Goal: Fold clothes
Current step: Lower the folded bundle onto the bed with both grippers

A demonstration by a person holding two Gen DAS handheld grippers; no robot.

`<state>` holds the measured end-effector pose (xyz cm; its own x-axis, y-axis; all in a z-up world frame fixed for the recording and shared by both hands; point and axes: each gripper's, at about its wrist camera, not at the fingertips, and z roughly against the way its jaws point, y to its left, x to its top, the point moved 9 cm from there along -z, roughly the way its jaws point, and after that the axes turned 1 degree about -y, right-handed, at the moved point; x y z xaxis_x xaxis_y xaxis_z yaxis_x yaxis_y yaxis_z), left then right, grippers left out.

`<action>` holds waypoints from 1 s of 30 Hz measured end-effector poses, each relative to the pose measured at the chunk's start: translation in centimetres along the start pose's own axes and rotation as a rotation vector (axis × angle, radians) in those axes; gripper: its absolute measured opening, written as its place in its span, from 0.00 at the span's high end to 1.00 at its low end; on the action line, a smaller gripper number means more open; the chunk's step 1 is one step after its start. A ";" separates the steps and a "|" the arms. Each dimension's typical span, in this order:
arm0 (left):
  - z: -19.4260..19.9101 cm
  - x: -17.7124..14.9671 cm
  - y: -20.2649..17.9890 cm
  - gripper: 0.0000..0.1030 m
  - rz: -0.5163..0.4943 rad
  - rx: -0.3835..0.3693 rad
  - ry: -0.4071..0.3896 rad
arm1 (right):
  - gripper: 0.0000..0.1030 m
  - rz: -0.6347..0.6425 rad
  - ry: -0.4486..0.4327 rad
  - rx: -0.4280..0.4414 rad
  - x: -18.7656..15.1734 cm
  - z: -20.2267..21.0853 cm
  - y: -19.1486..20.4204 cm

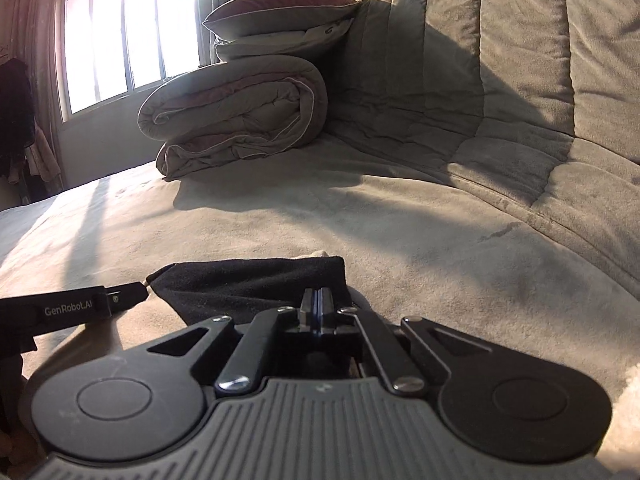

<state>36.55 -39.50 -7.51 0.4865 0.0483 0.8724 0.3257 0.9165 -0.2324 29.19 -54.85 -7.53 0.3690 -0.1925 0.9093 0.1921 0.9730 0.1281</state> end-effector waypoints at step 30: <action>7.5 -2.4 -3.7 0.53 -0.166 -0.092 -0.013 | 0.54 -0.098 -0.026 -0.027 1.2 3.5 -1.3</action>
<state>28.07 -40.01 -5.54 0.4095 -0.0954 0.9073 0.4737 0.8722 -0.1221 26.22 -55.91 -5.24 0.3238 -0.2824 0.9030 0.2508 0.9459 0.2059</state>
